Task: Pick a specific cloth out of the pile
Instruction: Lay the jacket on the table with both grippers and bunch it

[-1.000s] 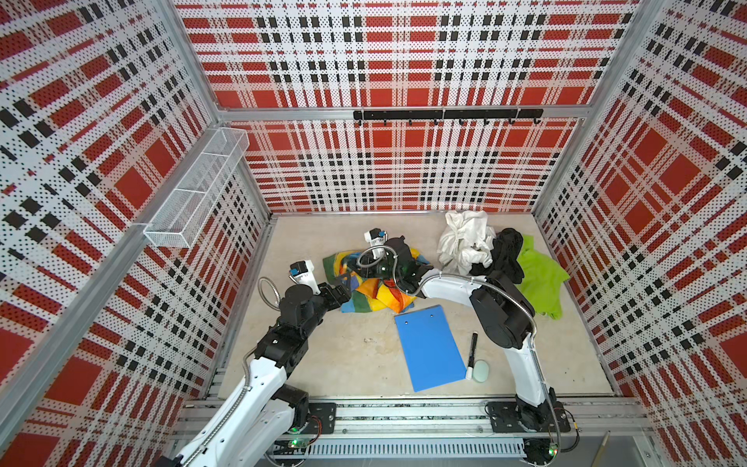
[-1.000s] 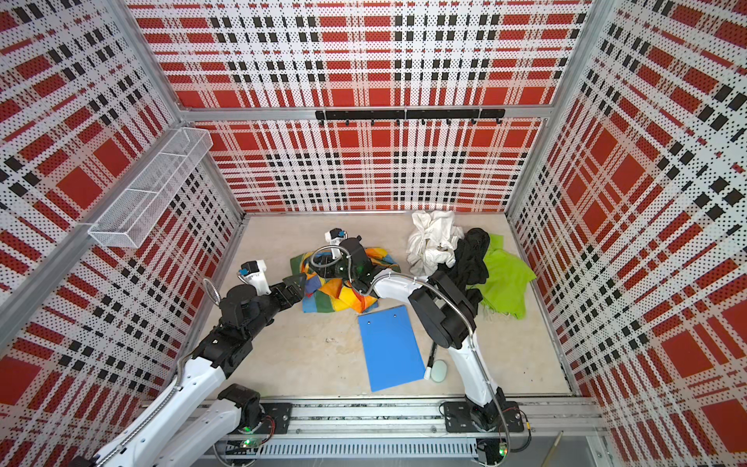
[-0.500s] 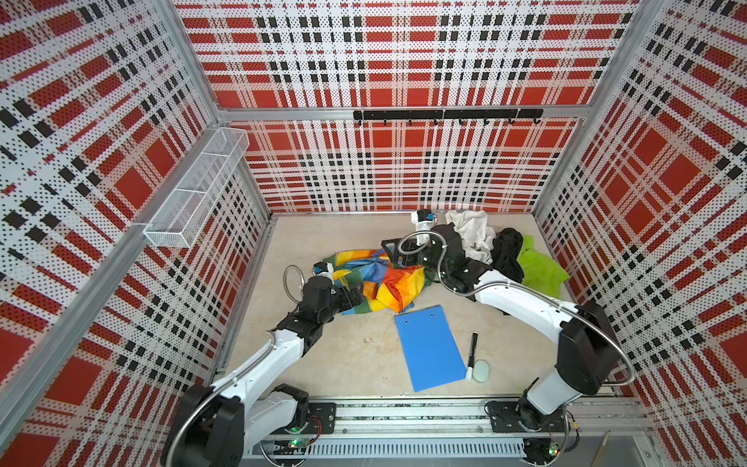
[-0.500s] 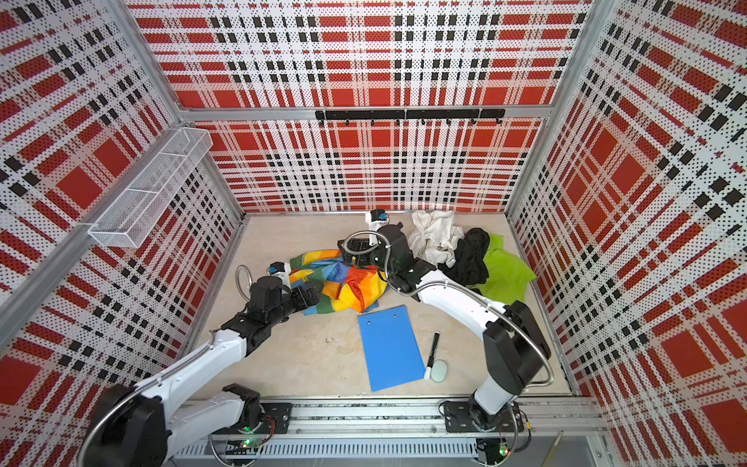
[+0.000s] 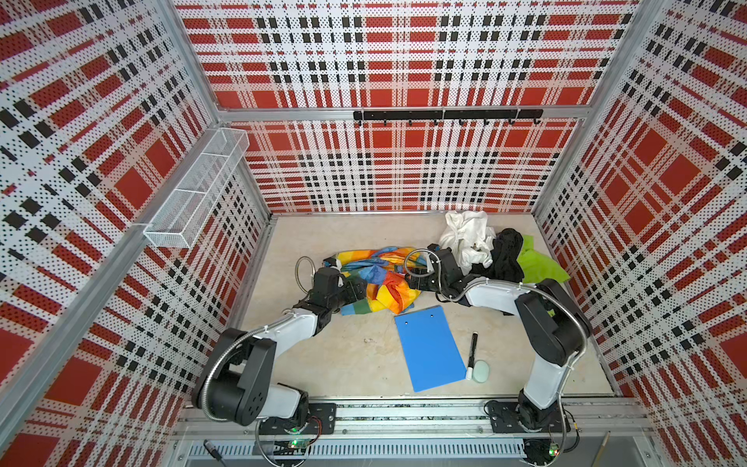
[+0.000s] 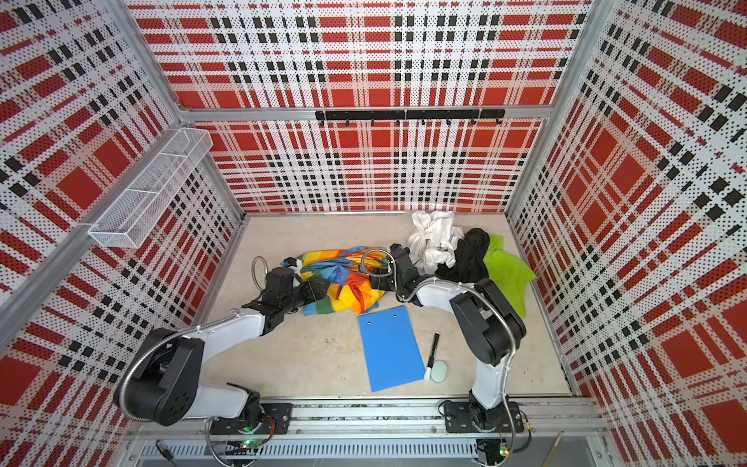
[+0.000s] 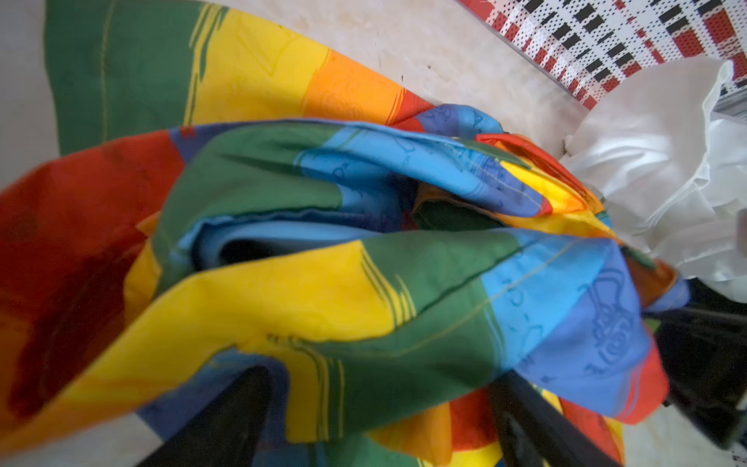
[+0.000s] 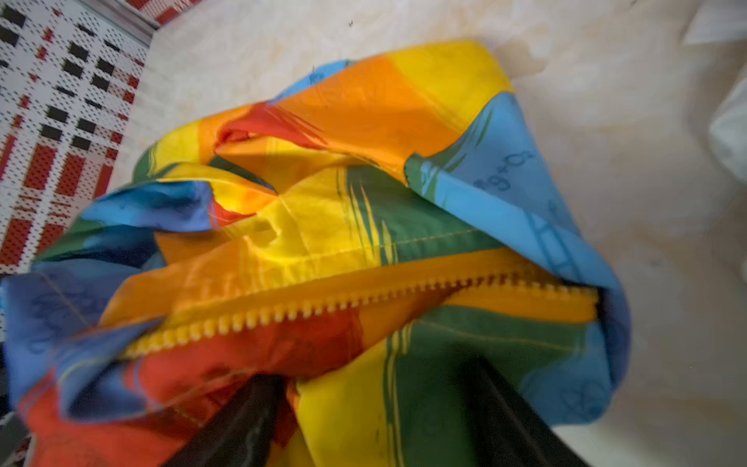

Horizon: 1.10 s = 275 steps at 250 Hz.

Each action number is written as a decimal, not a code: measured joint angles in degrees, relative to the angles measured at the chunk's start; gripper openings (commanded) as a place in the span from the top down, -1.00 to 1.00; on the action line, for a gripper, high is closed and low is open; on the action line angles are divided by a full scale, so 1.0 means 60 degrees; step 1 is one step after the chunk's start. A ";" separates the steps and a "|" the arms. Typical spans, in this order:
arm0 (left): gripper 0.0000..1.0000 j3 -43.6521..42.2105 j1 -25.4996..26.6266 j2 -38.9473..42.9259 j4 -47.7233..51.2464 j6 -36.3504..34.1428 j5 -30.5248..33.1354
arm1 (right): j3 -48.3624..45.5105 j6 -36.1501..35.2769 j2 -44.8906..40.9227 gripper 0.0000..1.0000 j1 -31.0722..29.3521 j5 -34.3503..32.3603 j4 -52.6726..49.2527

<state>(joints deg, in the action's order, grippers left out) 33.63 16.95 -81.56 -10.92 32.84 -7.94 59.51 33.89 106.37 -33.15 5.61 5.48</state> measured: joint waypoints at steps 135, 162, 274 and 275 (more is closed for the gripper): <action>-0.69 0.1428 0.0495 -0.3107 -0.1956 0.0692 -0.0521 | 0.3555 0.0273 0.3242 0.06 -0.0696 0.0317 0.0586; -0.70 0.1749 0.0499 -0.3355 -0.1960 0.0750 -0.0430 | 0.4062 0.0153 0.3548 0.00 -0.0725 0.0506 0.0565; -0.70 0.2127 0.0448 -0.3559 -0.1854 0.0929 -0.0237 | 0.1883 -0.0262 0.0841 -0.65 -0.0663 -0.0036 0.0259; -0.71 0.2146 0.0448 -0.3566 -0.1843 0.0933 -0.0229 | 0.1861 -0.0262 0.0801 -0.65 -0.0659 -0.0044 0.0262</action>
<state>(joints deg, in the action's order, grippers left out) 46.50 19.64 -102.96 -21.98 38.44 -9.32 70.67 32.32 111.18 -37.10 5.34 7.05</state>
